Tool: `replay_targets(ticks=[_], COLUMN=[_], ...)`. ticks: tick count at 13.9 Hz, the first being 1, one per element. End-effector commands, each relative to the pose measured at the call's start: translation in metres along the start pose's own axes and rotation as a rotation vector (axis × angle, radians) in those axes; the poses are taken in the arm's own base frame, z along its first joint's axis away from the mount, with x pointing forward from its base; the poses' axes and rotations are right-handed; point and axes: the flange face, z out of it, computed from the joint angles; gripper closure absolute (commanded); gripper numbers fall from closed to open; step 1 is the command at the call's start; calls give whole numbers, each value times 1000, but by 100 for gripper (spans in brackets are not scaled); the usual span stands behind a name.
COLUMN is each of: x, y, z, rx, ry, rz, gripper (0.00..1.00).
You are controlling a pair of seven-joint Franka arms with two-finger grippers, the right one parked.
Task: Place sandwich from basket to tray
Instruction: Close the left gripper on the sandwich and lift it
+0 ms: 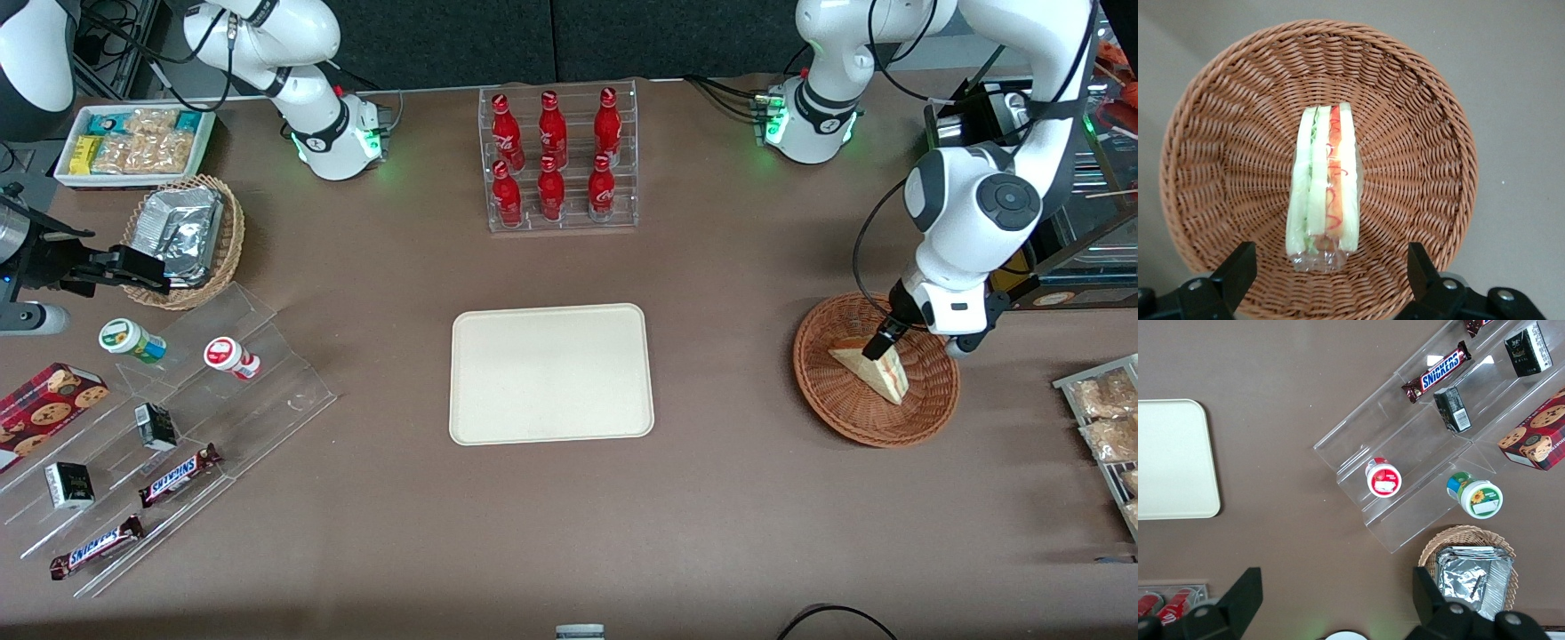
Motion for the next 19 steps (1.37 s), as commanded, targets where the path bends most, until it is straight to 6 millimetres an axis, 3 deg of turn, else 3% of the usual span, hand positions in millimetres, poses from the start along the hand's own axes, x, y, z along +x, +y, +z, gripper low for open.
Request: replay_targets(ticks=[1, 9, 10, 15, 19], x=[-2, -5, -5, -7, -4], y=[4, 4, 4, 0, -1], z=[18, 47, 47, 47, 36], rx=[-26, -30, -29, -19, 5], ry=[10, 8, 7, 2, -14], rz=[-34, -23, -20, -11, 28], gripper=[0, 2, 9, 76, 81])
